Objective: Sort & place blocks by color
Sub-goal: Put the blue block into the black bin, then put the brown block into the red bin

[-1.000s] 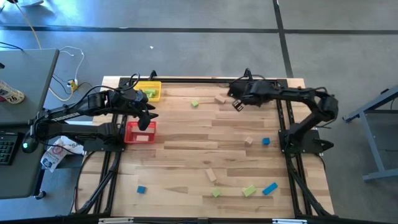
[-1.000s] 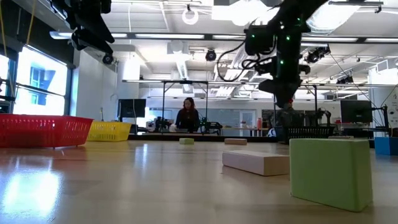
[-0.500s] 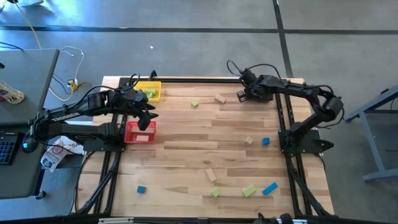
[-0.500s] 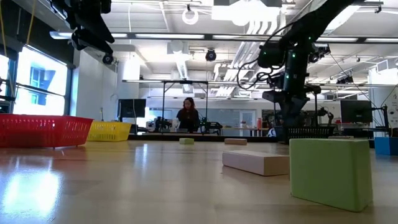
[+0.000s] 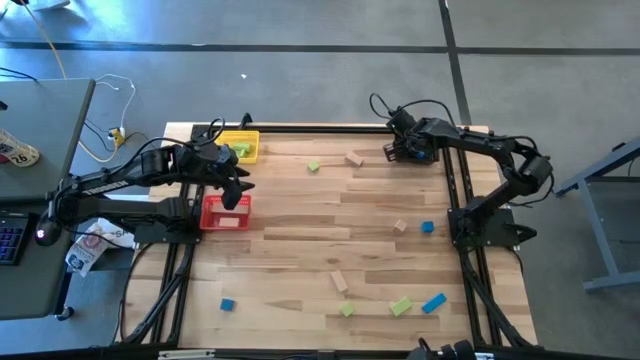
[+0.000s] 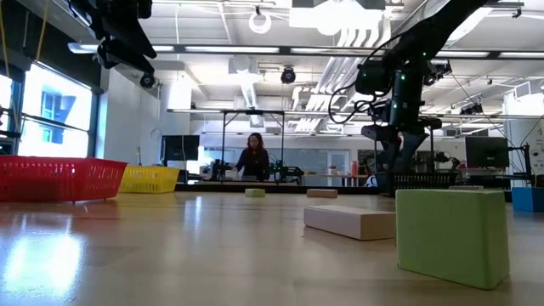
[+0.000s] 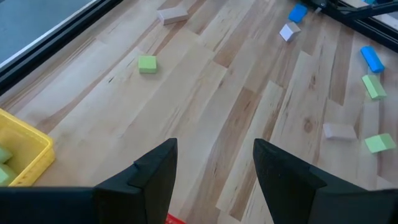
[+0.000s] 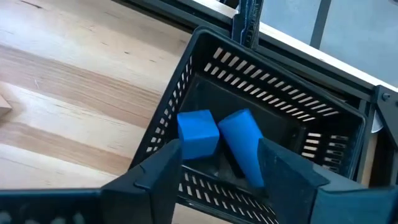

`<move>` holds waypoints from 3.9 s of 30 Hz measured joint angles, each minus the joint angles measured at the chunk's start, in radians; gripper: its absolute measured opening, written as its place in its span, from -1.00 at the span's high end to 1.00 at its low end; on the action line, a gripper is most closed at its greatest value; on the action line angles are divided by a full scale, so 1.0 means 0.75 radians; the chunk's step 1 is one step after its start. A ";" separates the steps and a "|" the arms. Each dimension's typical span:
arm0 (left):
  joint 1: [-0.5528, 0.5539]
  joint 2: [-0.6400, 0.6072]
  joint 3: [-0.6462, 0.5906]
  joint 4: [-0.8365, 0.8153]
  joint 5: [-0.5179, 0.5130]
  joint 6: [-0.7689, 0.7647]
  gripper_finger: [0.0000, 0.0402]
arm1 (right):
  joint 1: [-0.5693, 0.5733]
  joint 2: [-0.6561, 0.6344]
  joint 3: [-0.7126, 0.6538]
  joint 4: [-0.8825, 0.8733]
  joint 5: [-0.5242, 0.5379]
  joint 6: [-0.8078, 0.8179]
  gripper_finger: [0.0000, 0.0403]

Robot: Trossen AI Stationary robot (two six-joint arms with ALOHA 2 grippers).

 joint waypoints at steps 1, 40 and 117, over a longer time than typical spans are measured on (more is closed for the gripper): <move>-0.009 0.000 0.000 0.000 0.000 0.000 0.02 | 0.000 0.000 0.000 0.000 0.001 0.000 0.01; -0.229 0.000 0.000 0.001 -0.084 -0.009 0.02 | 0.163 0.191 0.001 0.805 -0.469 -0.340 0.00; -0.227 0.248 -0.001 0.337 -0.174 -0.413 0.02 | 0.940 0.429 0.394 0.357 0.000 -0.439 0.52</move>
